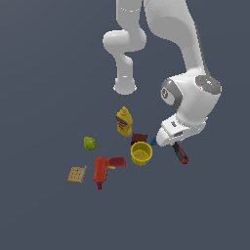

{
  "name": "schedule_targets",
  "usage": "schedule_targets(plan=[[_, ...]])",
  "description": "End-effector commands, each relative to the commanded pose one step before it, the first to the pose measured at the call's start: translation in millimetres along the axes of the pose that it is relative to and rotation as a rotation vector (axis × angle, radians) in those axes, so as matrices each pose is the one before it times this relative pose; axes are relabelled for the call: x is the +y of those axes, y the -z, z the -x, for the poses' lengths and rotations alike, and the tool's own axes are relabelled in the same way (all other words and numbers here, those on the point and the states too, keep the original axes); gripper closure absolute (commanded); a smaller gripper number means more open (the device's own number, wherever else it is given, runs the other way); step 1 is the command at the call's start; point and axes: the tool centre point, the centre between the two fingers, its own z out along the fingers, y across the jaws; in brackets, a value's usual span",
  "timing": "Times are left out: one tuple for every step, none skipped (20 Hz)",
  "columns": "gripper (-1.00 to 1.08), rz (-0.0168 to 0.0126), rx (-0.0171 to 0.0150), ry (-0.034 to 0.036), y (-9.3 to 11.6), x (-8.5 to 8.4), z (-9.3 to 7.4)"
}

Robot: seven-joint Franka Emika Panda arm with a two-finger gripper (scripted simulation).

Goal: Pick up a designated object from a clutter of objects.

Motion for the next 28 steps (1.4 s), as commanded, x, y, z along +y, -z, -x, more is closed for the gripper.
schedule_targets(plan=[[1.08, 0.00047, -0.00049, -0.00021, 24.25, -2.65, 7.24], [1.08, 0.00004, -0.00096, -0.00017, 9.61, -1.07, 2.98], [1.08, 0.00001, -0.00096, -0.00017, 9.74, -1.09, 3.01], [1.08, -0.00002, -0.00068, -0.00012, 10.04, -1.14, 3.08], [1.08, -0.00005, -0.00096, -0.00017, 10.03, -1.13, 3.06], [1.08, -0.00008, -0.00096, -0.00017, 10.21, -1.16, 3.1], [1.08, -0.00011, -0.00096, -0.00017, 10.4, -1.18, 3.14], [1.08, -0.00015, -0.00106, -0.00019, 10.55, -1.2, 3.16], [1.08, -0.00016, -0.00095, -0.00017, 10.86, -1.24, 3.24], [1.08, -0.00018, -0.00094, -0.00017, 11.14, -1.28, 3.3], [1.08, -0.00019, -0.00094, -0.00017, 11.45, -1.31, 3.37], [1.08, -0.00024, -0.00115, -0.00021, 11.31, -1.28, 3.29], [1.08, -0.0002, -0.00094, -0.00018, 11.21, -1.28, 3.25], [1.08, -0.00019, -0.00094, -0.00019, 11.01, -1.25, 3.16], [1.08, -0.00018, -0.00094, -0.0002, 10.84, -1.22, 3.09], [1.08, -0.00017, -0.00094, -0.00021, 10.69, -1.19, 3.01], [1.08, -0.00013, -0.00081, -0.0002, 10.62, -1.18, 2.98], [1.08, -0.00013, -0.00094, -0.00024, 10.36, -1.13, 2.85], [1.08, -0.00009, -0.00081, -0.00023, 10.14, -1.1, 2.77], [1.08, -0.00008, -0.00093, -0.00028, 9.75, -1.03, 2.6], [1.08, -0.00005, -0.0008, -0.00026, 9.44, -1.0, 2.52], [1.08, -0.00002, -0.00065, -0.00023, 9.1, -0.97, 2.42], [1.08, -0.00001, -0.00079, -0.0003, 8.59, -0.88, 2.21], [1.08, 0.00001, -0.00064, -0.00026, 8.2, -0.84, 2.08], [1.08, 0.00003, -0.00077, -0.00035, 7.59, -0.74, 1.83], [1.08, 0.00004, -0.00062, -0.0003, 7.12, -0.7, 1.69], [1.08, 0.00005, -0.00061, -0.00032, 6.59, -0.63, 1.52], [1.08, 0.0, 0.0, 0.0, 6.37, -0.72, 1.62]])
